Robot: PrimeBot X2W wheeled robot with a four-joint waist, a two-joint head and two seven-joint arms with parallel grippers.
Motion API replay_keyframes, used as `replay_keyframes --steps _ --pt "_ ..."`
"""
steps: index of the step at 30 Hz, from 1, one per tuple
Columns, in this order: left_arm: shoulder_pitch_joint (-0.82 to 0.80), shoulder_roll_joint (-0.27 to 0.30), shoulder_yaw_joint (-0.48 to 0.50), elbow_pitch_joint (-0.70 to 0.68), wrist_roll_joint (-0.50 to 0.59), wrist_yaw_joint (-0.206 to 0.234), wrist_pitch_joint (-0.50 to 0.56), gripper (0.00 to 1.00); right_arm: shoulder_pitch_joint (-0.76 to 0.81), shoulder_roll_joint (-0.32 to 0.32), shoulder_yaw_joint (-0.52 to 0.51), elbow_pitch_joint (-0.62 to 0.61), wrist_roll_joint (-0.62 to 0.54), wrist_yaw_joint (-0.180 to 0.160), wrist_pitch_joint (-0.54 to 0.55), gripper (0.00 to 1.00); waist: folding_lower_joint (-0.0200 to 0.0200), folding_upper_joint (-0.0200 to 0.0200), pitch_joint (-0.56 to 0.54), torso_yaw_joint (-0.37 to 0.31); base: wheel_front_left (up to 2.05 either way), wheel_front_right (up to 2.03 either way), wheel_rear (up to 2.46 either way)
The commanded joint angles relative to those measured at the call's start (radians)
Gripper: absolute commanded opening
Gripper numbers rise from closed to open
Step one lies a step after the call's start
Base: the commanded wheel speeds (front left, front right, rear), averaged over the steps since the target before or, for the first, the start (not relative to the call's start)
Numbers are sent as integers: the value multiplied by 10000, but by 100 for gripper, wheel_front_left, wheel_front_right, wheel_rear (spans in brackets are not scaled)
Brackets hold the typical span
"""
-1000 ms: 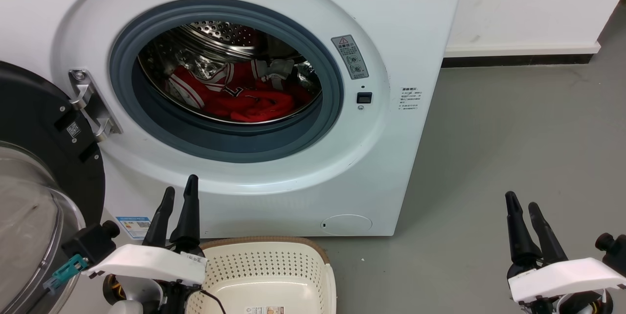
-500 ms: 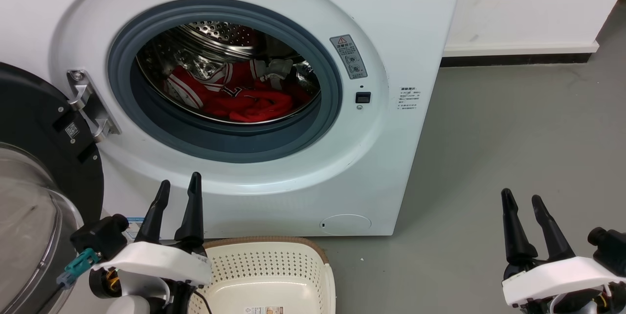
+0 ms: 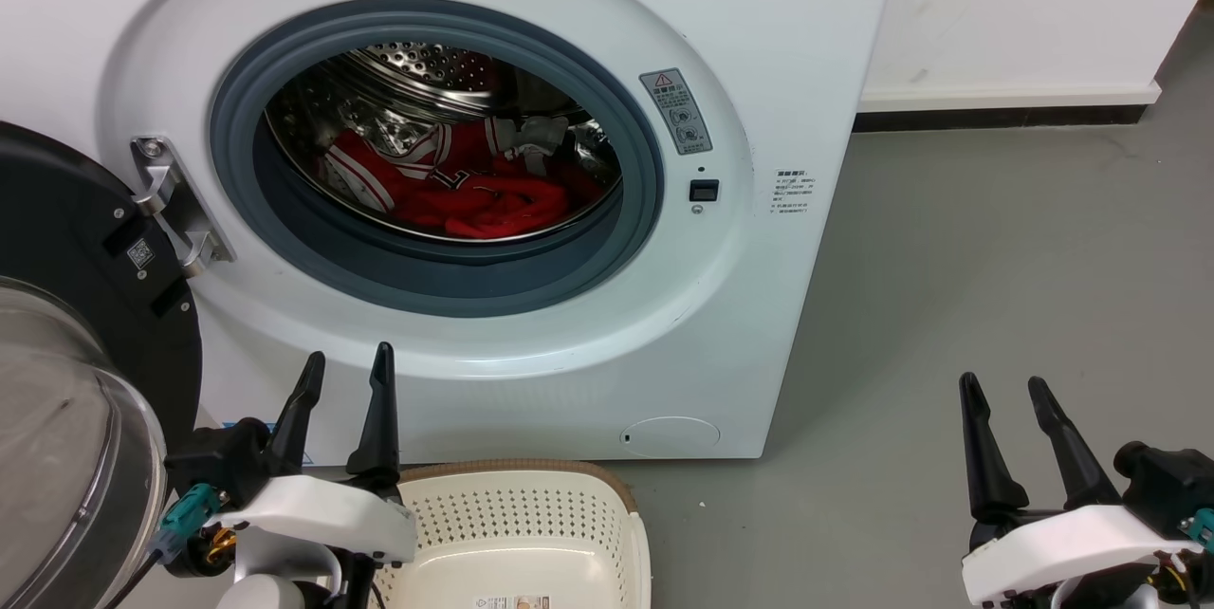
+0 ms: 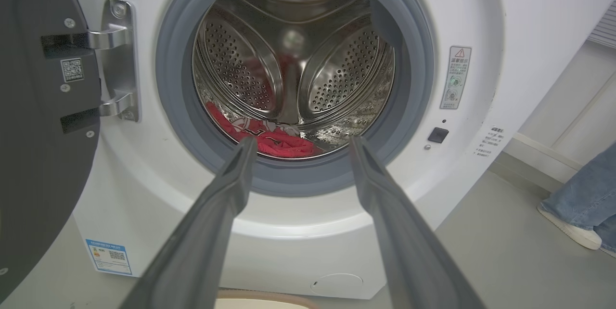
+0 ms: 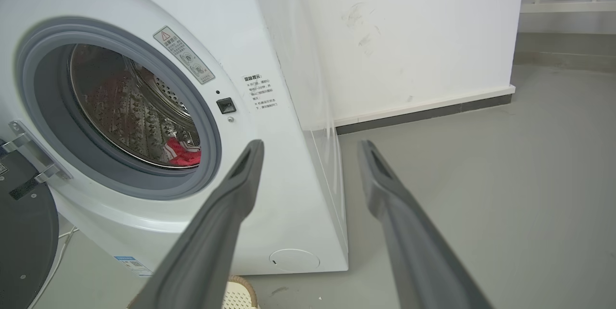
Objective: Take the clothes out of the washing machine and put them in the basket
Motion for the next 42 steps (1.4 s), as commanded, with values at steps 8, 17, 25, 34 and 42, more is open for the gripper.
replay_keyframes --steps 8,17,25,34,42 --pt "-166 187 -121 121 895 122 -272 100 94 -33 29 -257 -1029 0 -121 100 0 0 -27 19 0 0 0" --pt "-251 211 -298 306 1591 35 -465 100 138 -32 64 -338 -1858 0 -149 100 0 0 -39 39 0 0 0" --pt "-268 212 -352 467 2164 -19 -639 100 188 -31 80 -365 -2453 -1 -176 100 0 0 -68 11 0 0 0" --pt "-291 145 -297 709 2755 11 -803 100 269 -30 57 -353 -3020 -1 -283 100 0 0 -85 15 0 0 0" --pt "-314 52 -107 992 3357 -17 -990 100 344 -29 16 -301 -3603 -1 -459 100 0 0 -99 15 0 0 0"
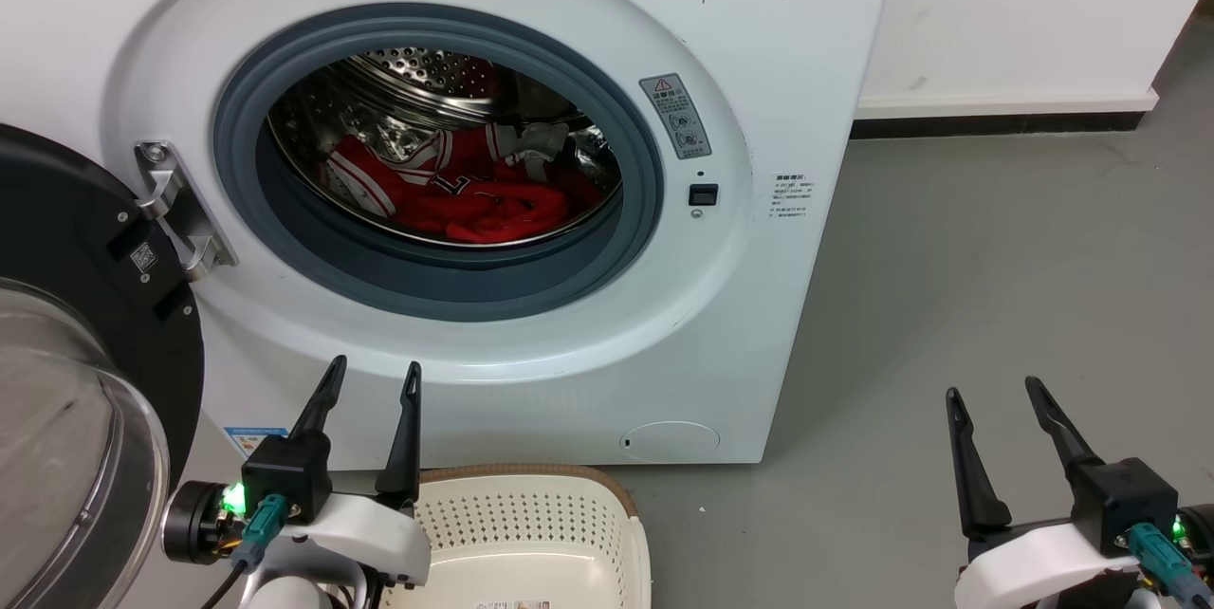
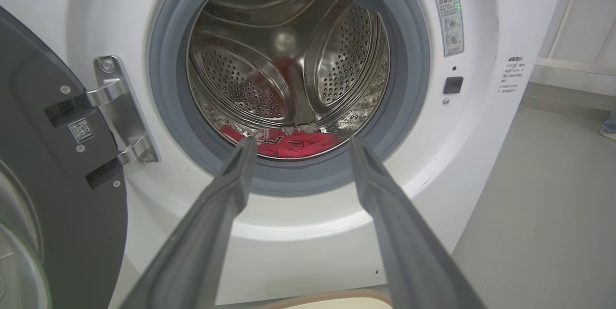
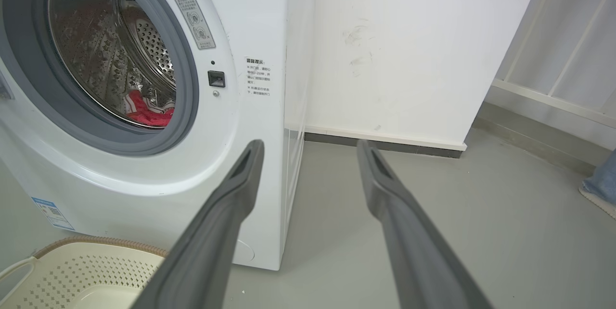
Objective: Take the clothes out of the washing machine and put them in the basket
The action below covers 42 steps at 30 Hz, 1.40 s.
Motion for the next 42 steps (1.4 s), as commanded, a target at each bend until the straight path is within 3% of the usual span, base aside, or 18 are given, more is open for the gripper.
replay_keyframes --steps 1,30,42 --pt "-111 10 56 54 230 -7 -75 100 114 -17 3 -8 -209 -3 -96 100 0 0 5 -4 0 0 0" --pt "-369 -170 346 486 241 -191 -83 100 -42 -16 -72 122 -19 -3 -89 100 0 0 134 77 0 0 0" --pt "-2991 396 164 2207 -55 -371 282 100 -735 -14 79 41 159 -3 -180 100 0 0 1421 -595 0 0 0"
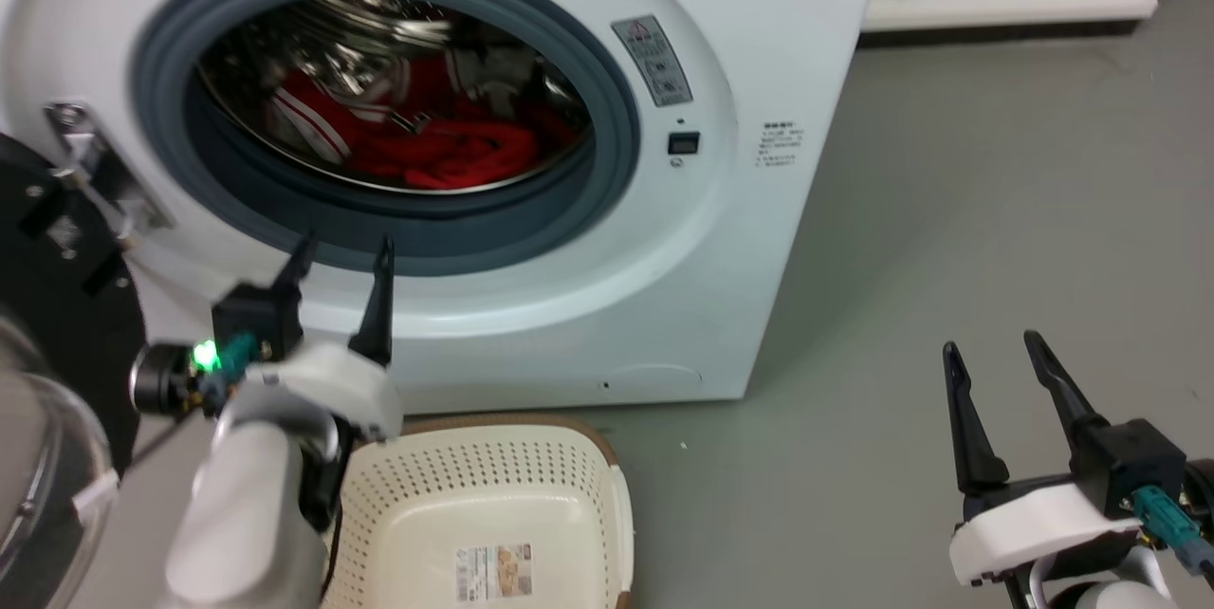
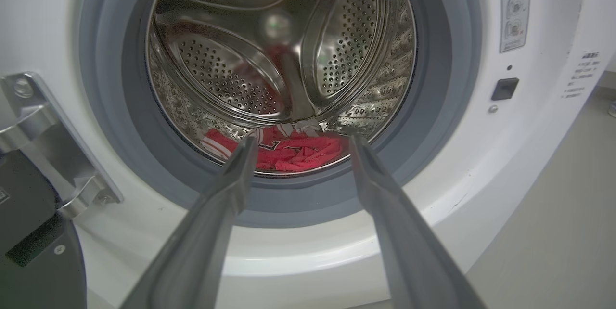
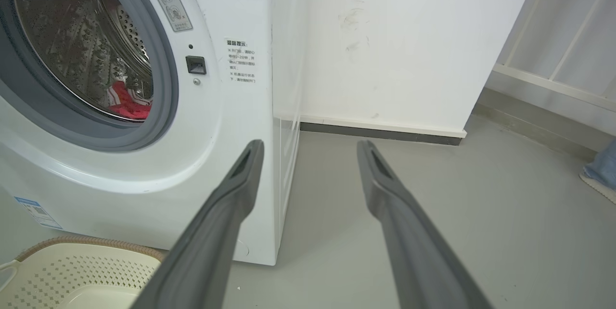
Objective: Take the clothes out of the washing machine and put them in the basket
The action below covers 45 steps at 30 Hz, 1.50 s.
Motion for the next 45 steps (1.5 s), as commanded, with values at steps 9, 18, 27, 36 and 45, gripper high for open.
replay_keyframes --steps 9,18,27,36,45 --pt "-3185 1141 -586 1641 -564 -139 1472 100 -1090 -4 296 306 362 -3 -523 100 0 0 2032 -1221 0 0 0" --pt "-5573 2864 -2134 2959 -1671 -138 3508 100 -1957 -1 700 912 917 -3 -1048 100 0 0 3463 -2367 0 0 0" --pt "-7473 4475 -3350 3573 -2906 -140 5775 100 -2470 4 1164 1398 1516 -3 -1272 100 0 0 4572 -3288 0 0 0" --pt "-9039 5996 -3796 3217 -3971 -141 8401 100 -2702 5 1617 1203 2097 -3 -1273 100 0 0 5618 -3986 0 0 0" --pt "-9319 6680 -3863 2635 -4386 -25 10404 100 -2732 2 1811 1002 2352 -3 -1276 100 0 0 6191 -4235 0 0 0"
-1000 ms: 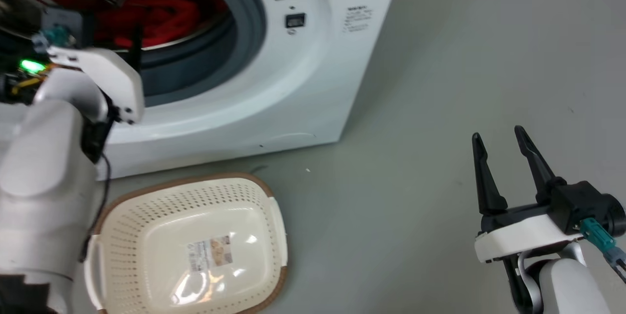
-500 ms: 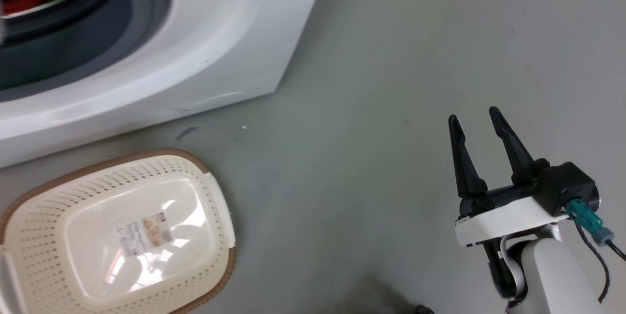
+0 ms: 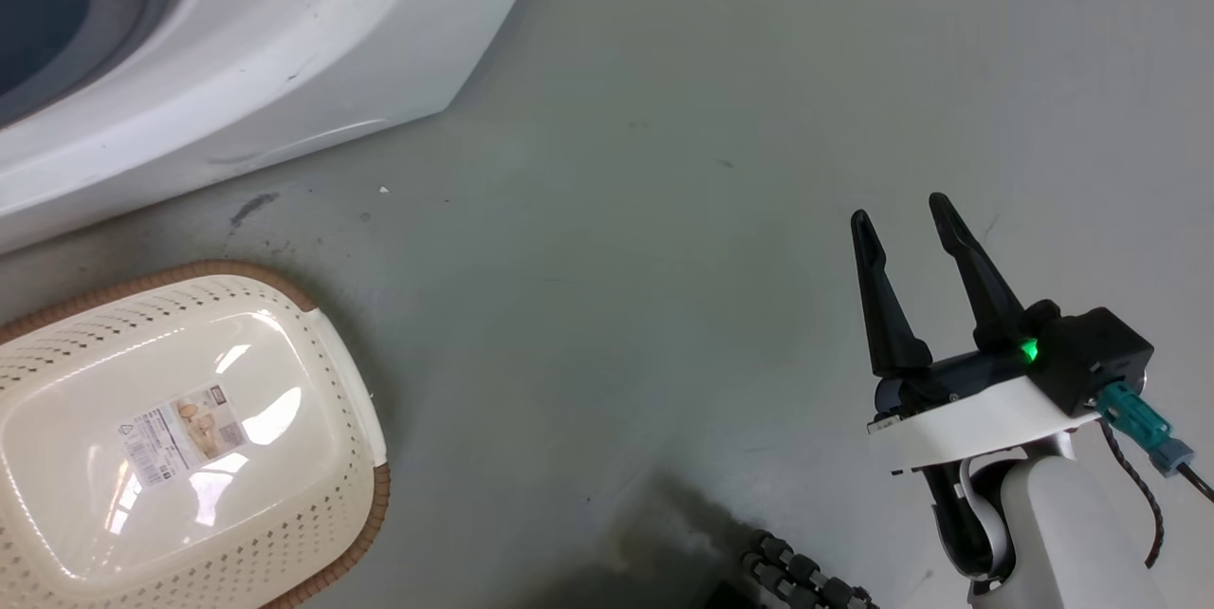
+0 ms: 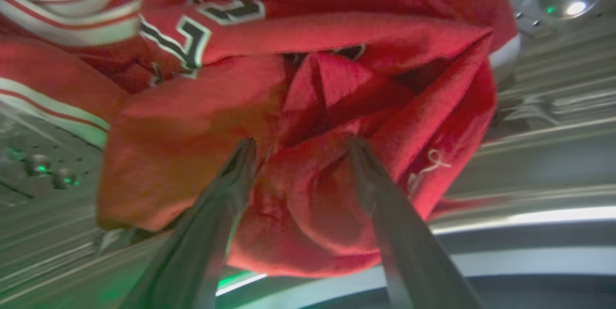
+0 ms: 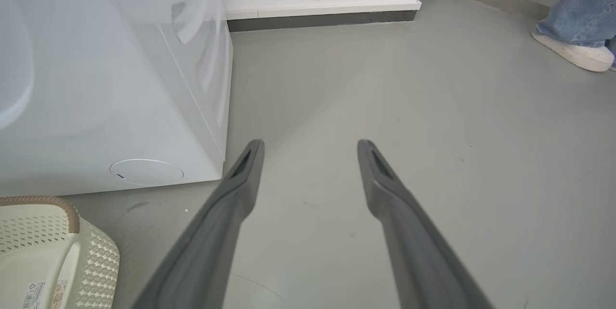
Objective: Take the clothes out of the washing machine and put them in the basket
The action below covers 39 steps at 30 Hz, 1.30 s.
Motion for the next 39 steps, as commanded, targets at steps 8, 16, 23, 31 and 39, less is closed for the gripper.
replay_keyframes --steps 8,16,23,31,39 --pt "1000 187 99 -488 -524 720 1486 28 -250 14 53 -81 125 -3 -19 100 -1 0 207 -120 0 0 0" --pt "1173 434 169 -1514 -464 1150 1415 0 -296 14 17 -70 138 -3 -19 100 -1 0 209 -148 0 0 0" --pt "1151 618 262 -2340 -138 1445 368 0 -369 14 -15 -27 182 -3 -19 100 -1 0 129 -138 0 0 0" --pt "1824 42 541 -2374 -220 1696 -1941 0 -201 14 -396 -2 -101 -3 -19 100 -1 0 -434 252 0 0 0" --pt "2905 -566 748 -1865 -498 1651 -3990 0 -83 9 -669 46 -417 -3 -20 100 -1 0 -1185 689 0 0 0"
